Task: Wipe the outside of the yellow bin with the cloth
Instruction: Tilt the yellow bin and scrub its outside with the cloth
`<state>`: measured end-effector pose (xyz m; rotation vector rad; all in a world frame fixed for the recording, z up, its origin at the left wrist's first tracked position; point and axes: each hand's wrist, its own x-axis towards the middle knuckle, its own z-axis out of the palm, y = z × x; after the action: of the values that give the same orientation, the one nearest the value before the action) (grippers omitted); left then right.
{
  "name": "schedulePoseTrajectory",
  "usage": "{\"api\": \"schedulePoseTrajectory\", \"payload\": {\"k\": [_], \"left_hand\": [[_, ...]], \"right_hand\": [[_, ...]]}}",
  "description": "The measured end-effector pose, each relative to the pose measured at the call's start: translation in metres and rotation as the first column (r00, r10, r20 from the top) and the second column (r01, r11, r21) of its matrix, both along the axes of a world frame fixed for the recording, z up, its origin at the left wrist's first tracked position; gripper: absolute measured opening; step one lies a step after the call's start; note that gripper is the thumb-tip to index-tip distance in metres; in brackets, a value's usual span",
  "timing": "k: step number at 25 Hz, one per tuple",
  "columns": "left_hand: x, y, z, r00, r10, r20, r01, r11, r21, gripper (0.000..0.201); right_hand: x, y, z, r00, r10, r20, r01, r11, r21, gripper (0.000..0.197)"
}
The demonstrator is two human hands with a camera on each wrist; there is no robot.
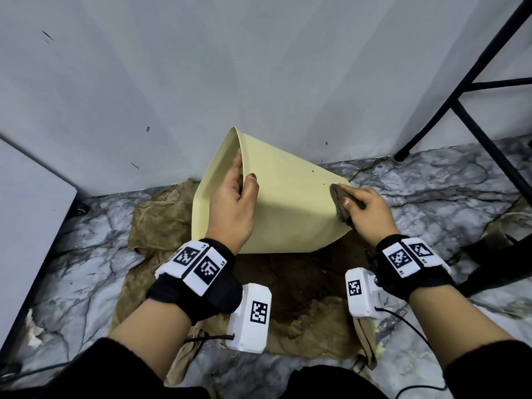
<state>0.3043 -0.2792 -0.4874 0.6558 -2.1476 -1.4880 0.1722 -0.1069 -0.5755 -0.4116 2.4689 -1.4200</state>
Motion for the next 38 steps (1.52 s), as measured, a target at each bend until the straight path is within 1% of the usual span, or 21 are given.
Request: {"api": "schedulePoseTrajectory", "payload": {"k": [2, 6, 8, 10, 12, 15, 19, 22, 24, 26, 29, 32, 34, 36, 38], "left_hand": [[0.0, 0.0, 0.003, 1.0, -0.004, -0.007, 0.004, 1.0, 0.025, 0.046], [-0.007, -0.001, 0.013, 0.999, 0.018, 0.04, -0.017, 0.999, -0.029, 0.037], [-0.007, -0.001, 0.014, 0.999, 0.022, 0.037, -0.021, 0.999, -0.03, 0.032], [-0.007, -0.002, 0.012, 0.999, 0.034, 0.028, -0.033, 0.999, -0.026, 0.033], [-0.004, -0.003, 0.008, 0.998, 0.059, -0.011, -0.059, 0.998, -0.002, 0.033], [-0.002, -0.002, 0.006, 0.996, 0.066, -0.068, -0.064, 0.998, 0.022, 0.031], [0.001, 0.01, 0.0, 0.995, 0.031, -0.095, -0.033, 0.999, -0.02, 0.033], [0.0, 0.011, -0.002, 0.993, 0.048, -0.106, -0.053, 0.997, -0.051, 0.033], [0.0, 0.009, -0.002, 0.994, 0.046, -0.104, -0.051, 0.997, -0.052, 0.033], [0.001, 0.008, -0.002, 0.995, 0.041, -0.09, -0.046, 0.997, -0.063, 0.035], [0.001, 0.006, -0.006, 0.995, 0.042, -0.089, -0.046, 0.998, -0.052, 0.035], [0.001, 0.003, -0.006, 0.994, 0.045, -0.096, -0.048, 0.998, -0.035, 0.034], [0.002, 0.002, -0.005, 0.995, 0.042, -0.089, -0.046, 0.998, -0.038, 0.033], [0.001, 0.002, -0.005, 0.995, 0.044, -0.088, -0.047, 0.998, -0.037, 0.033], [0.0, 0.002, -0.006, 0.995, 0.053, -0.089, -0.056, 0.998, -0.038, 0.034]], "right_hand": [[0.001, 0.004, -0.002, 1.0, -0.014, 0.009, 0.015, 1.0, -0.004, 0.033], [0.005, 0.008, -0.004, 1.0, -0.024, -0.014, 0.024, 1.0, -0.001, 0.033], [0.008, 0.009, -0.003, 1.0, -0.019, -0.025, 0.019, 1.0, 0.008, 0.033], [0.011, 0.009, -0.002, 0.999, -0.011, -0.049, 0.013, 1.0, 0.028, 0.033], [0.018, 0.008, 0.0, 0.997, -0.009, -0.079, 0.011, 0.999, 0.032, 0.033], [0.034, -0.003, 0.013, 0.992, 0.02, -0.125, -0.022, 1.0, -0.017, 0.033], [0.062, -0.036, 0.048, 0.954, 0.089, -0.287, -0.127, 0.985, -0.114, 0.035], [0.073, -0.055, 0.064, 0.927, 0.133, -0.352, -0.18, 0.978, -0.104, 0.035], [0.07, -0.056, 0.064, 0.932, 0.131, -0.338, -0.182, 0.975, -0.125, 0.035], [0.062, -0.05, 0.053, 0.948, 0.104, -0.3, -0.147, 0.981, -0.124, 0.034], [0.042, -0.031, 0.027, 0.973, 0.031, -0.227, -0.048, 0.996, -0.073, 0.033], [0.021, -0.006, 0.006, 0.995, -0.043, -0.085, 0.042, 0.999, -0.008, 0.033], [0.009, 0.008, -0.007, 0.995, -0.101, -0.002, 0.101, 0.994, 0.049, 0.034], [0.002, 0.017, -0.015, 0.99, -0.138, 0.039, 0.134, 0.986, 0.102, 0.035], [-0.003, 0.018, -0.018, 0.987, -0.152, 0.044, 0.145, 0.981, 0.129, 0.035]]}}
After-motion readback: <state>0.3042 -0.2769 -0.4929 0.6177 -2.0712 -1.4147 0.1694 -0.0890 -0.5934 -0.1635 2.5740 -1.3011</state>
